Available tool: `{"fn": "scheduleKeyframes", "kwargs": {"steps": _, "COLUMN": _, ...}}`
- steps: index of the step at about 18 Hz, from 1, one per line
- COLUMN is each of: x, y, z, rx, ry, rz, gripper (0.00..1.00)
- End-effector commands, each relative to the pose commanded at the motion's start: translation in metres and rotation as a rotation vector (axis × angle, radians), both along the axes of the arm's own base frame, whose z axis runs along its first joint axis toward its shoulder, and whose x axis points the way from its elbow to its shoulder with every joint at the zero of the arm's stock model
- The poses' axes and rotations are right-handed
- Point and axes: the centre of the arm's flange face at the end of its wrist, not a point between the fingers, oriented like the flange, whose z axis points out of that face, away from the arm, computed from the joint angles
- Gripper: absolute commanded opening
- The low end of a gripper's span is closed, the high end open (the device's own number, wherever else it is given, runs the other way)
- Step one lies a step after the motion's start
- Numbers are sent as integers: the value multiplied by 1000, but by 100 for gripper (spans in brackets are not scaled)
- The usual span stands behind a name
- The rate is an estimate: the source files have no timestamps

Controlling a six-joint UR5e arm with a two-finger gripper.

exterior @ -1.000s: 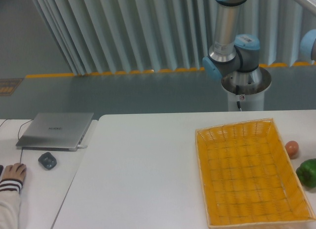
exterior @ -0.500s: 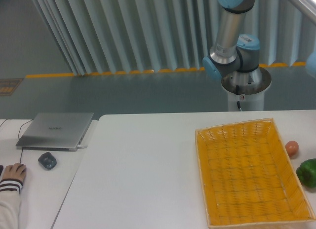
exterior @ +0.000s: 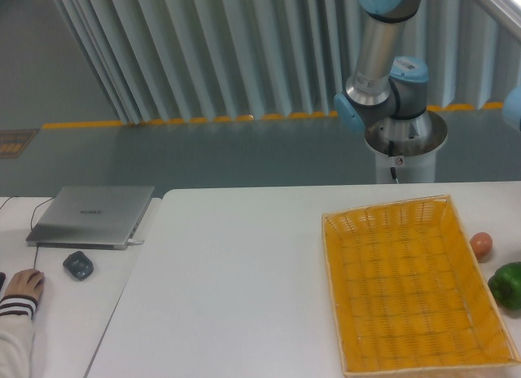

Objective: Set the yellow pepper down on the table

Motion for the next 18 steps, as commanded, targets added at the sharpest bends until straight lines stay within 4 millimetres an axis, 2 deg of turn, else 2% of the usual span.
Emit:
{"fn": "scheduleKeyframes", "kwargs": {"steps": 3, "x": 11, "y": -1, "z": 13, "rx": 15, "ry": 2, "rz": -22, "gripper": 100}}
{"fn": "scheduleKeyframes", "kwargs": {"steps": 5, "x": 22, "y": 7, "z": 25, "rx": 42, "ry": 10, "rz": -30, "gripper": 100}}
{"fn": "scheduleKeyframes", "kwargs": {"steps": 7, "x": 28, "y": 13, "z": 29, "rx": 55, "ry": -16, "rz": -40, "gripper": 100}}
{"fn": "scheduleKeyframes", "kwargs": {"steps": 8, "x": 37, "y": 19, "z": 41, "rx": 61, "ry": -7, "rz": -54, "gripper": 100}}
{"fn": "scheduleKeyframes", "kwargs": {"steps": 9, "x": 40, "y": 20, "z": 46, "rx": 56, "ry": -19, "rz": -59, "gripper": 100}}
{"fn": "scheduleKeyframes", "kwargs": {"steps": 12, "x": 61, "y": 46, "z": 61, "rx": 35, "ry": -59, "rz": -101, "gripper": 100}}
{"fn": "scheduleKeyframes", "kwargs": {"steps": 17, "x": 96, "y": 87, "z": 72, "rx": 44, "ry": -38, "rz": -193, "gripper": 100}}
{"fn": "scheduleKeyframes", "kwargs": {"steps": 18, "x": 100, "y": 95, "z": 80, "rx": 57, "ry": -26, "rz": -208, "gripper": 100}}
